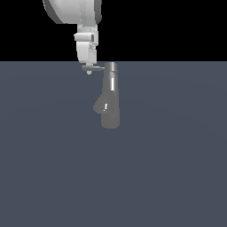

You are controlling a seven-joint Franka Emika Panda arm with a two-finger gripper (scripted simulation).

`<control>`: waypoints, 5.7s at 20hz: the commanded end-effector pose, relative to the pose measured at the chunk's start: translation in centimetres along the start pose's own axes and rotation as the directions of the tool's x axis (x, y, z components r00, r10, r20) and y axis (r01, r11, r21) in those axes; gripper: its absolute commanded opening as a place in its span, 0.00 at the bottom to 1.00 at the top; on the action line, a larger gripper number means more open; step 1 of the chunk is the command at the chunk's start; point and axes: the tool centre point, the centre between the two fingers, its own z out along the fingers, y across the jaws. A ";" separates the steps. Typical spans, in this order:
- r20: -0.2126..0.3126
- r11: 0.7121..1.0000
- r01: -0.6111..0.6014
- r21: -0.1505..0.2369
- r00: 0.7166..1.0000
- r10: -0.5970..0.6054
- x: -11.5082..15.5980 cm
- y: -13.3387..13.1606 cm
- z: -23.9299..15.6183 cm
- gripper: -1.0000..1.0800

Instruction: Turn on the faucet by rotating a designated handle.

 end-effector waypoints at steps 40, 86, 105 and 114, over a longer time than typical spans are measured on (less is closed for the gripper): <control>0.000 1.000 -0.001 0.001 1.000 0.001 -0.3 8.0 -3.3 0.00; 0.006 0.999 0.035 0.006 0.999 -0.035 12.1 13.5 -6.1 0.00; 0.001 1.000 0.004 0.002 1.000 -0.004 19.8 8.9 -4.2 0.00; 0.011 0.999 0.043 0.019 0.999 -0.043 17.6 7.0 -4.5 0.00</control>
